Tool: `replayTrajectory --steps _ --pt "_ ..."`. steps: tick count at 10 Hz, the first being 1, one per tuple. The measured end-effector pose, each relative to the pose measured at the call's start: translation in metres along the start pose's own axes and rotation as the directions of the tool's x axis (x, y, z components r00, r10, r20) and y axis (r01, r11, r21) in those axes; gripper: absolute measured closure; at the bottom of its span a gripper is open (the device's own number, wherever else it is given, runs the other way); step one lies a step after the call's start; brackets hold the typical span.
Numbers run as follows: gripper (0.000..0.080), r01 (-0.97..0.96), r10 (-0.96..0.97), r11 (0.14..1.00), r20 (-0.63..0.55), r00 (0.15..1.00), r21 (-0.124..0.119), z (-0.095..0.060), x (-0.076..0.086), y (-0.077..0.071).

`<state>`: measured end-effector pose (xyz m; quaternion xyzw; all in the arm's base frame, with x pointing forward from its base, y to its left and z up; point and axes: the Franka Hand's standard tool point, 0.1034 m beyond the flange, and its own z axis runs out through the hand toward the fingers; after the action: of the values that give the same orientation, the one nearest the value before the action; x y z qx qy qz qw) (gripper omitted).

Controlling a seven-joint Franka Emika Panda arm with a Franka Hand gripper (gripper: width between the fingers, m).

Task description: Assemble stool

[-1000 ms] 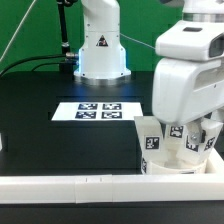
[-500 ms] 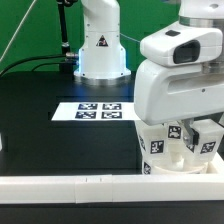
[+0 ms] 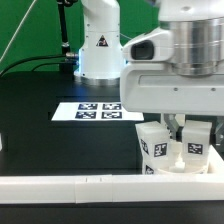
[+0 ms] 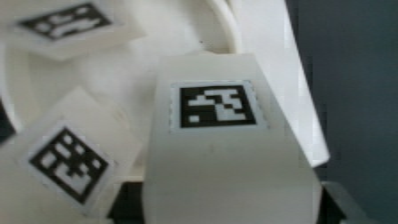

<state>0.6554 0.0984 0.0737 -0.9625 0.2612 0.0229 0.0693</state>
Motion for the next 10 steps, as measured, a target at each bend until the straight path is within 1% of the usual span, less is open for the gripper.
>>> replayTrajectory --steps 2,3,4,5,6,7,8,9,10 --pt "0.0456 -0.142 0.142 0.990 -0.002 0.990 -0.005 0.000 0.000 0.001" --pt "0.0456 -0.176 0.176 0.984 -0.002 0.984 -0.005 0.000 0.001 0.002" --pt "0.0456 -0.282 0.282 0.959 -0.001 0.959 -0.007 0.000 0.000 0.003" --pt "0.0456 -0.437 0.437 0.900 -0.002 0.900 -0.011 0.001 -0.003 0.005" --pt "0.0456 -0.552 0.552 0.834 0.004 0.834 0.006 0.004 -0.005 0.006" --pt "0.0456 -0.674 0.674 0.739 0.009 0.739 0.027 0.005 -0.006 0.009" --pt "0.0456 -0.735 0.736 0.676 0.011 0.677 0.045 0.006 -0.009 0.009" --pt "0.0456 -0.806 0.806 0.590 0.019 0.591 0.044 0.006 -0.011 0.008" --pt "0.0456 -0.823 0.823 0.567 0.021 0.568 0.042 0.006 -0.011 0.009"
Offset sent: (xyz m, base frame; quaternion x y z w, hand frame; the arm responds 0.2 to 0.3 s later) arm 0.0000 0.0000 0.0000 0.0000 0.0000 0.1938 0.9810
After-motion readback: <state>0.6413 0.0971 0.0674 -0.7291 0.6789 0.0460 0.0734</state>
